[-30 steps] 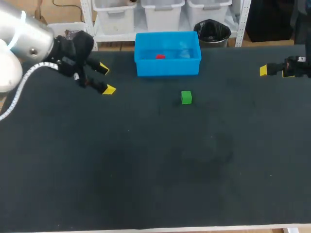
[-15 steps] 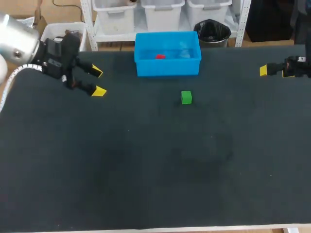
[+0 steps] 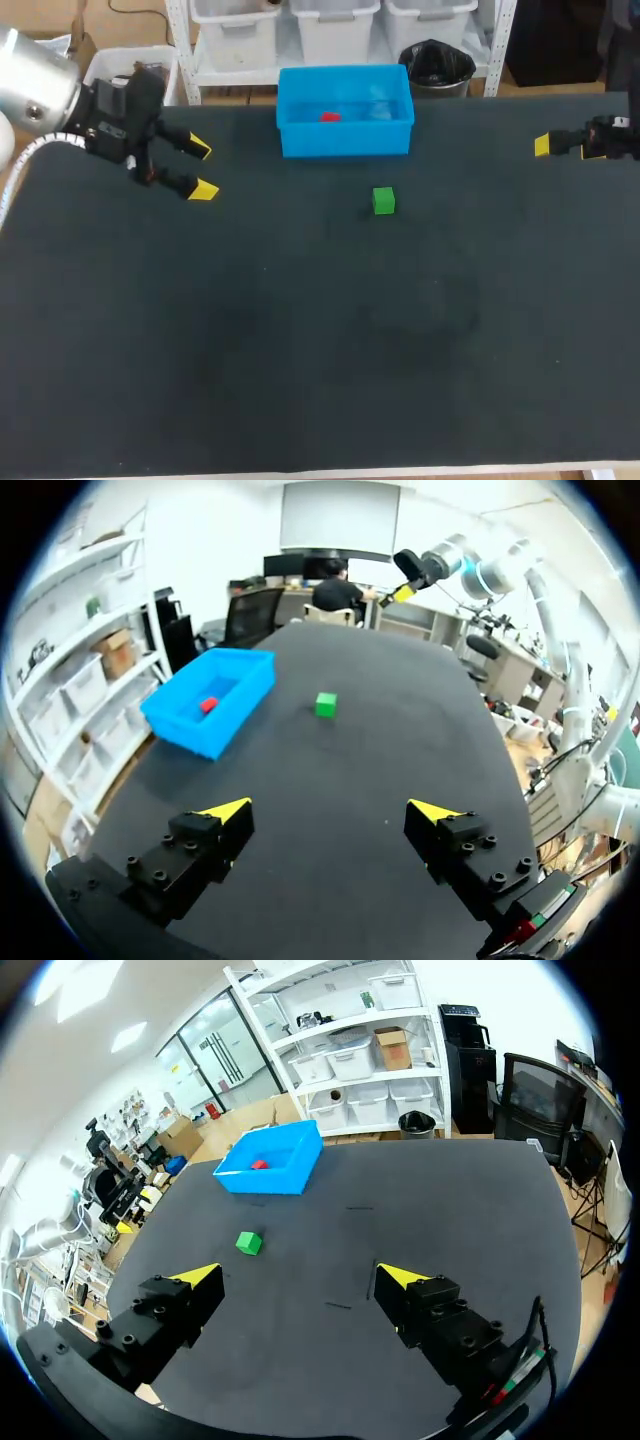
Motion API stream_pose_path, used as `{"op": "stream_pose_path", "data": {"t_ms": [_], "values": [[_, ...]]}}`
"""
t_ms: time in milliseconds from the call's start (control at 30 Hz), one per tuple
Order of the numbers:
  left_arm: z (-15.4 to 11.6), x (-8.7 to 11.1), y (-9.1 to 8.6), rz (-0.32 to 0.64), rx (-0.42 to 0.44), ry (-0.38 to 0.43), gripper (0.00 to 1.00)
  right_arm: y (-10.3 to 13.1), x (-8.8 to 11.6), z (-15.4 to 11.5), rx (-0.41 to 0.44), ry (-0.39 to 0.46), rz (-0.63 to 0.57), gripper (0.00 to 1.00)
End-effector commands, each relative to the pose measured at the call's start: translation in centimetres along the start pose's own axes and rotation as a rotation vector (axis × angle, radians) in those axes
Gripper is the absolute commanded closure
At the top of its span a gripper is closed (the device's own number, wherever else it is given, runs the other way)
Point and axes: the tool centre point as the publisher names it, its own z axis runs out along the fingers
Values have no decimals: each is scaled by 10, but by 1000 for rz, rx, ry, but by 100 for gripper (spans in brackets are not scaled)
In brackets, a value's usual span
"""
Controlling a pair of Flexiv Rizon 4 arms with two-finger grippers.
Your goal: Use the left arm to pick the red cube and place it into the blue plastic box first, then use the right arm to grasp the green cube and put it into the same blue plastic box after the first action is fully finished.
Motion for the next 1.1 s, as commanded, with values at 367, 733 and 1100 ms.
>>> {"op": "stream_pose_path", "data": {"t_ms": [367, 733, 1100], "values": [[0, 1, 0, 2, -1, -3, 0, 2, 0, -1, 7, 2, 2, 0], [0, 1, 0, 2, -1, -3, 0, 14, -22, 5, -10, -48, -44, 0], [0, 1, 0, 2, -1, -3, 0, 37, -54, 31, 11, 45, -93, 0]]}}
